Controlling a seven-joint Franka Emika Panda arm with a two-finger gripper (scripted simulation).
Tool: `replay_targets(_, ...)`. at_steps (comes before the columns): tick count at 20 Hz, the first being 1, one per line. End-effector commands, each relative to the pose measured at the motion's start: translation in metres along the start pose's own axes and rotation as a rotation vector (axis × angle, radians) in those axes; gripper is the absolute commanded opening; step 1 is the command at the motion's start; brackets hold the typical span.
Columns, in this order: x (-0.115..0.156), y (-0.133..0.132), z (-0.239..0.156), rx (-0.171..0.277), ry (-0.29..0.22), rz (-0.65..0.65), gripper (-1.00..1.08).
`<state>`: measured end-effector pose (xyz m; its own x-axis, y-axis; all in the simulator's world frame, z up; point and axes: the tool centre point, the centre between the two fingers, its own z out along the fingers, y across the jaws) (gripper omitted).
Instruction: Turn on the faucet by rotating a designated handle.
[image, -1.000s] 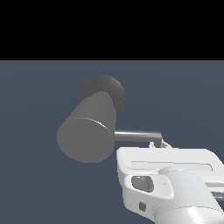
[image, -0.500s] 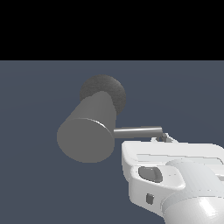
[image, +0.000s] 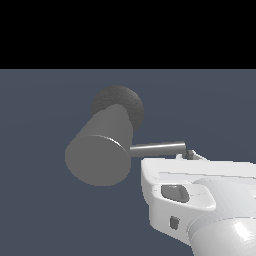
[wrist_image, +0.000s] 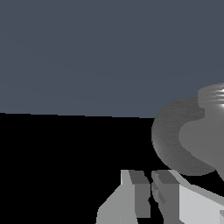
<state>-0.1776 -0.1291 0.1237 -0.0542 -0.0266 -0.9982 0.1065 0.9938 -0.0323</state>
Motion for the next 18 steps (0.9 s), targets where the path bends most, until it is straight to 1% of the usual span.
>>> replay_targets(1,-0.022,0.017,-0.001,-0.022,-0.029,0.010,-1.00)
replay_targets(18,-0.079,0.041,-0.007,-0.044,-0.051,0.020,-1.00)
